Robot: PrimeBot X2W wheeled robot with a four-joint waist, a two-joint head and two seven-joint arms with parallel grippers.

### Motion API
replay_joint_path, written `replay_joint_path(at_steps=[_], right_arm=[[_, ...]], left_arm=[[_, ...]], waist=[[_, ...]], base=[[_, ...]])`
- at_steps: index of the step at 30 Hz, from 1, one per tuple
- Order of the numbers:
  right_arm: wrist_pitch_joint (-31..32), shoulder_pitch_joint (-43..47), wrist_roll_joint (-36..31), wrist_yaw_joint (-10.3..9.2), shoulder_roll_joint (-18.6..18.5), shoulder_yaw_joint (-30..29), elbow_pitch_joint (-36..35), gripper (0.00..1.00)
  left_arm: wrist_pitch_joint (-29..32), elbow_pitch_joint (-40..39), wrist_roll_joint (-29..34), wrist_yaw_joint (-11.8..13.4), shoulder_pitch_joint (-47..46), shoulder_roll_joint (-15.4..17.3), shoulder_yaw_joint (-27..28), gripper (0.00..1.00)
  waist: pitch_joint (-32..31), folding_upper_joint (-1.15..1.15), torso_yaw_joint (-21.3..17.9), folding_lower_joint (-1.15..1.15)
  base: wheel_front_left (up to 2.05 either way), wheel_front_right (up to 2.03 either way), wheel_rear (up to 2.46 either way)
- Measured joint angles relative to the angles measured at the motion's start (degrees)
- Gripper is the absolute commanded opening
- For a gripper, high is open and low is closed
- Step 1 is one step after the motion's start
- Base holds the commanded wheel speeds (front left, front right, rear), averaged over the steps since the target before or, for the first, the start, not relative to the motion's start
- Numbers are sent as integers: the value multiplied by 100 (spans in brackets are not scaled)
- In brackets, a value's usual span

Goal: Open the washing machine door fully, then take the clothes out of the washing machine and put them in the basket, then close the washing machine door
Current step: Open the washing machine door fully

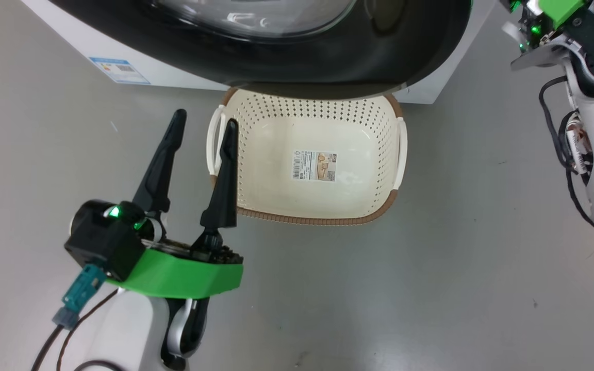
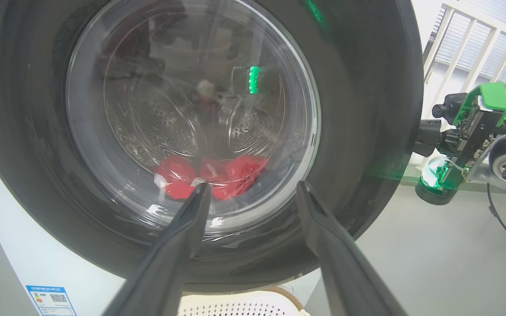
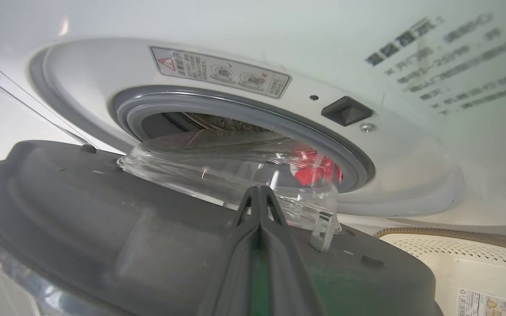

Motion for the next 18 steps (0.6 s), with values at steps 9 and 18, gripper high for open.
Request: replay_joint_path(at_steps=[9, 18], right_arm=[[109, 207, 44, 1, 236, 182, -160, 0], [154, 354, 74, 1, 303, 252, -191, 0]], left_arm=[[0, 53, 18, 92, 19, 1, 105, 100], [0, 180, 65, 109, 24, 1, 177, 100]], waist=[[-91, 0, -131, 0], [-157, 0, -259, 0]], base=[[0, 0, 0], [0, 0, 0]])
